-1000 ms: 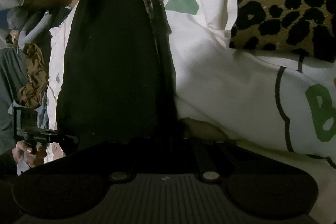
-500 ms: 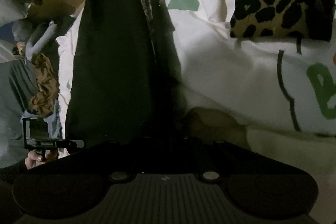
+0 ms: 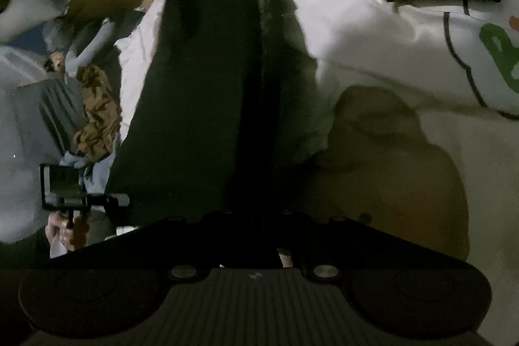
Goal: Fold clothes
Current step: 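Lower the black garment onto the bear-print sheet with both tools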
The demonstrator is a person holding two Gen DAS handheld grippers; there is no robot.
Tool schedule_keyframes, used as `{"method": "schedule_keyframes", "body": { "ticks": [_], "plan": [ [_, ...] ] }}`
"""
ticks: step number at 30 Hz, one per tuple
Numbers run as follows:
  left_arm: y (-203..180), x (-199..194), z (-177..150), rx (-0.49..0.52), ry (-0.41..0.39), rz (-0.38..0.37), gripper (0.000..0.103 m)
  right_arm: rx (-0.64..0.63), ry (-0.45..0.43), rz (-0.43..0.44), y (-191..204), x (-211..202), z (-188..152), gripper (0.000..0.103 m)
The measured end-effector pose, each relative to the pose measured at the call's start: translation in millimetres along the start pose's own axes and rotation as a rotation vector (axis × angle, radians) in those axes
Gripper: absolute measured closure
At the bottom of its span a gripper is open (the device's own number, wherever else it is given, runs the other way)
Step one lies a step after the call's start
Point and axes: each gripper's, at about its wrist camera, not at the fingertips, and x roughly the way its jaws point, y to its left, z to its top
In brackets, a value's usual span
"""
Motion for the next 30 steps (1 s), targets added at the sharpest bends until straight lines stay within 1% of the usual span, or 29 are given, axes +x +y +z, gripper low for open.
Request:
{"method": "schedule_keyframes", "body": {
  "ticks": [6,10,16,19,21,24,27,30],
  "plan": [
    [-12,-22,-13,0.002,-0.007,-0.004,0.098,-0.027,0.004,0.014,22,-19,-17,0.101],
    [-17,-31,-26,-0.024,0.012,-0.016,0.098,-0.035,0.022,0.021,31,-28,-28,0.101],
    [-24,-37,-42,-0.037,0.057,-0.021,0.098,-0.058,0.065,0.026,39,-42,-46,0.101],
    [-27,-35,-47,-0.039,0.067,-0.015,0.098,-0.043,0.063,0.02,41,-46,-52,0.101],
    [-31,-35,-48,-0.026,0.067,-0.01,0.098,-0.032,0.06,0.015,42,-49,-56,0.101],
    [-33,-38,-42,-0.02,0.043,-0.006,0.098,-0.033,0.049,0.007,45,-50,-57,0.101],
    [-35,-43,-37,-0.01,0.03,-0.002,0.098,-0.05,0.029,0.01,49,-50,-52,0.1],
    [-39,-48,-28,0.004,0.017,-0.01,0.098,-0.073,0.003,0.03,55,-50,-43,0.1]
  ]
}}
